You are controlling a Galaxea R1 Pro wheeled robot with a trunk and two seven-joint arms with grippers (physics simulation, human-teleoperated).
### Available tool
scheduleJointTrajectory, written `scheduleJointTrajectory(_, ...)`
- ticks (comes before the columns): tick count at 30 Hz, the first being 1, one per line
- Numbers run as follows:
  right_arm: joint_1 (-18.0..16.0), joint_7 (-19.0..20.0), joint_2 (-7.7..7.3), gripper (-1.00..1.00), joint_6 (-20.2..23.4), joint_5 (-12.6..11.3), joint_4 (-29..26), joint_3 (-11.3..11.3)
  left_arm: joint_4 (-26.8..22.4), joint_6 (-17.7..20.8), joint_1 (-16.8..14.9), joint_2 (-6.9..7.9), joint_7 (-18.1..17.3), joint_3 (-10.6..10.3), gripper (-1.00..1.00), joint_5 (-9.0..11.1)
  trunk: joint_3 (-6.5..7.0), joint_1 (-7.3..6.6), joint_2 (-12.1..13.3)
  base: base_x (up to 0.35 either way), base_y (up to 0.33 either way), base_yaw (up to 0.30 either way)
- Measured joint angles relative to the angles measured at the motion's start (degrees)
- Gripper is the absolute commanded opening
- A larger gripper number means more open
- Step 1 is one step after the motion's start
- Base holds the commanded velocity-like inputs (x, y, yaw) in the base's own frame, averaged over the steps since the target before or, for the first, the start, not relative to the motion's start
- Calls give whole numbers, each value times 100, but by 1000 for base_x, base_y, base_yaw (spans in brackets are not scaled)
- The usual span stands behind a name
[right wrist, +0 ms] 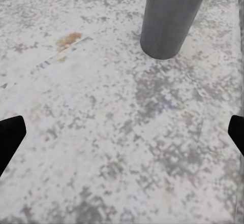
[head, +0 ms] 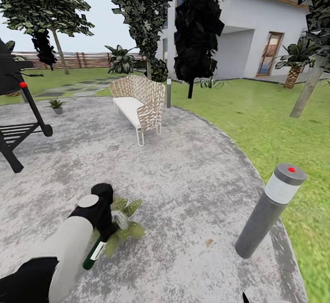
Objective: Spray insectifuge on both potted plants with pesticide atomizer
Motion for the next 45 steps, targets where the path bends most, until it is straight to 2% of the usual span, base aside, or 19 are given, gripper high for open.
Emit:
scheduleJointTrajectory(5, 0, -1, 0, 100, 0, 1, -1, 0, -1, 0, 21, 264, 4, 9, -100, -2, 0, 0, 0, 0, 0, 0)
scheduleJointTrajectory(8, 0, -1, 0, 100, 0, 1, -1, 0, -1, -1, 25, 348, 3, 6, -100, 10, 0, 0, 0, 0, 0, 0)
scheduleJointTrajectory(12, 0, -1, 0, 100, 0, 1, -1, 0, 9, 3, 26, 273, 3, -10, -100, 37, 0, 0, 0, 0, 0, 0)
scheduleJointTrajectory(15, 0, 0, 0, 100, 0, 0, 0, 0, 15, 42, 27, 47, 0, -19, -100, 70, 0, 0, 0, 0, 0, 0)
scheduleJointTrajectory(17, 0, 0, 0, 100, 0, 0, 0, 0, 15, 49, 27, -21, 0, -13, -100, 73, 0, 0, 0, 0, 0, 0)
scheduleJointTrajectory(18, 0, 0, 0, 100, 0, 0, 0, 0, 15, 50, 26, -23, 0, -8, -100, 71, 0, 0, 0, 0, 0, 0)
scheduleJointTrajectory(25, 0, -1, 0, 100, 0, 1, -1, 1, 14, 44, 211, 227, 4, 71, -100, 78, 0, 0, 0, 0, 0, 0)
scheduleJointTrajectory(28, 0, -1, 0, 100, 0, 1, -1, 0, 3, 43, 226, 251, 3, 123, -100, 90, 0, 0, 0, 0, 0, 0)
scheduleJointTrajectory(37, 0, 0, -5, 100, 1, 0, -1, 0, -70, 53, 229, 125, -1, 146, -100, 176, 0, 0, 0, 0, 0, 0)
scheduleJointTrajectory(39, 0, 0, -4, 100, 1, 0, -1, 0, -77, 56, 229, 58, -2, 146, -100, 196, 0, 0, 0, 0, 0, 0)
scheduleJointTrajectory(45, 0, 0, -5, 100, 1, 0, -1, -1, -88, 157, 225, -281, 194, 144, -100, 204, 0, 0, 0, 0, 0, 0)
